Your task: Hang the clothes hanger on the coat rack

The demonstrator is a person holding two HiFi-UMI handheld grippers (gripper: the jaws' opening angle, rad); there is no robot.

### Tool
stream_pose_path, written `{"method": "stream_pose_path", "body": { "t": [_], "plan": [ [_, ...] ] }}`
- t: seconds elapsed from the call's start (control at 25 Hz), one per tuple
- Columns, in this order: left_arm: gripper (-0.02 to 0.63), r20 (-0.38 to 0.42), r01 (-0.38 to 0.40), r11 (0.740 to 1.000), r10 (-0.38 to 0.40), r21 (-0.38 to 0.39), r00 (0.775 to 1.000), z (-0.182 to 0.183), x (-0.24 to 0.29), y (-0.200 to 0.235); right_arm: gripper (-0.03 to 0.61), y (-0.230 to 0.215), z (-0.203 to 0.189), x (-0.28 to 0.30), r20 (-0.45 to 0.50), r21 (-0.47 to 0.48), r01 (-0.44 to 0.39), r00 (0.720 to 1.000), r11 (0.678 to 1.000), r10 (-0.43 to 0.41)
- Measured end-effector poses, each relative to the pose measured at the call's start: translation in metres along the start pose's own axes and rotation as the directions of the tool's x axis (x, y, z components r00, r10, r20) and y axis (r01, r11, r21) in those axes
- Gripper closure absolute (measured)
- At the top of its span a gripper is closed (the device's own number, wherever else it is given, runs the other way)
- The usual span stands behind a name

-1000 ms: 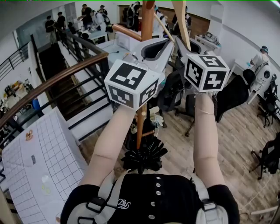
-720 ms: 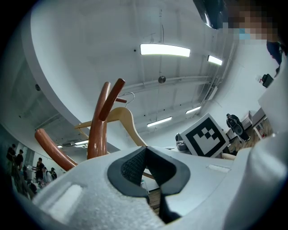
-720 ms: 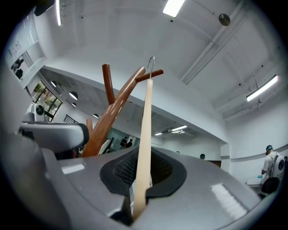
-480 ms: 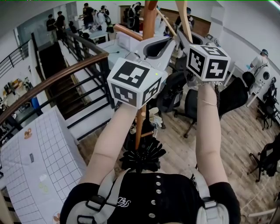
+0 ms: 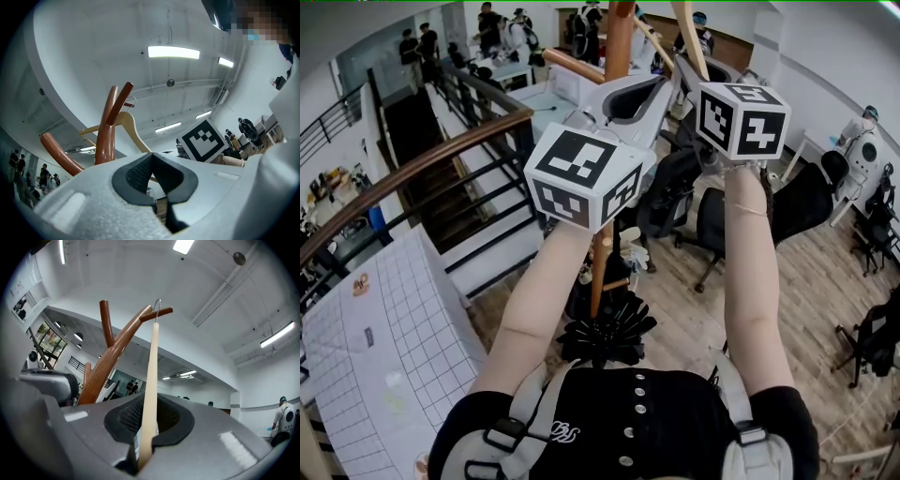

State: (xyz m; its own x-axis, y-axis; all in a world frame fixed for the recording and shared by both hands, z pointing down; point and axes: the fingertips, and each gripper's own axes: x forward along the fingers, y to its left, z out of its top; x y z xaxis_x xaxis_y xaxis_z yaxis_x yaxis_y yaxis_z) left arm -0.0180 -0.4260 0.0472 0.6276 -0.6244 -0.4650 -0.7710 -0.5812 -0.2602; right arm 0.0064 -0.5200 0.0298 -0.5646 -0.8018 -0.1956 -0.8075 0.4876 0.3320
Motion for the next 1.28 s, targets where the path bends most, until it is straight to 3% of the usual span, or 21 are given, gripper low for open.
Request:
{"method": "stream_pose_path", "body": {
  "t": [0.32,0.84,1.08,1.28],
  "plan": [
    [0.615,-0.008,-0.006,1.0,0.006,-0.002,1.0,-0.005,-0.002,0.001,0.554,0.009,-0.012,0.008,-0.041,-0.019,-0.017,0.999,1.0,0.016],
    [0.615,-0.02,-0.011,1.0,0.011,-0.008,1.0,-0.008,-0.011,-0.004,0.52,0.032,-0.01,0.004,-0.021,0.013,-0.079,0.997,0.997,0.079],
    [0.615,-0.016,-0.027,1.0,0.027,-0.005,1.0,-0.003,-0.018,-0.001,0.545,0.022,-0.017,0.008,-0.082,-0.029,-0.031,0.996,0.999,0.028],
    [0.615,-0.02,-0.033,0.999,0.033,-0.011,0.999,-0.005,-0.021,0.001,0.537,0.024,-0.014,0.002,-0.064,-0.03,-0.026,0.998,0.999,0.024]
  ]
}}
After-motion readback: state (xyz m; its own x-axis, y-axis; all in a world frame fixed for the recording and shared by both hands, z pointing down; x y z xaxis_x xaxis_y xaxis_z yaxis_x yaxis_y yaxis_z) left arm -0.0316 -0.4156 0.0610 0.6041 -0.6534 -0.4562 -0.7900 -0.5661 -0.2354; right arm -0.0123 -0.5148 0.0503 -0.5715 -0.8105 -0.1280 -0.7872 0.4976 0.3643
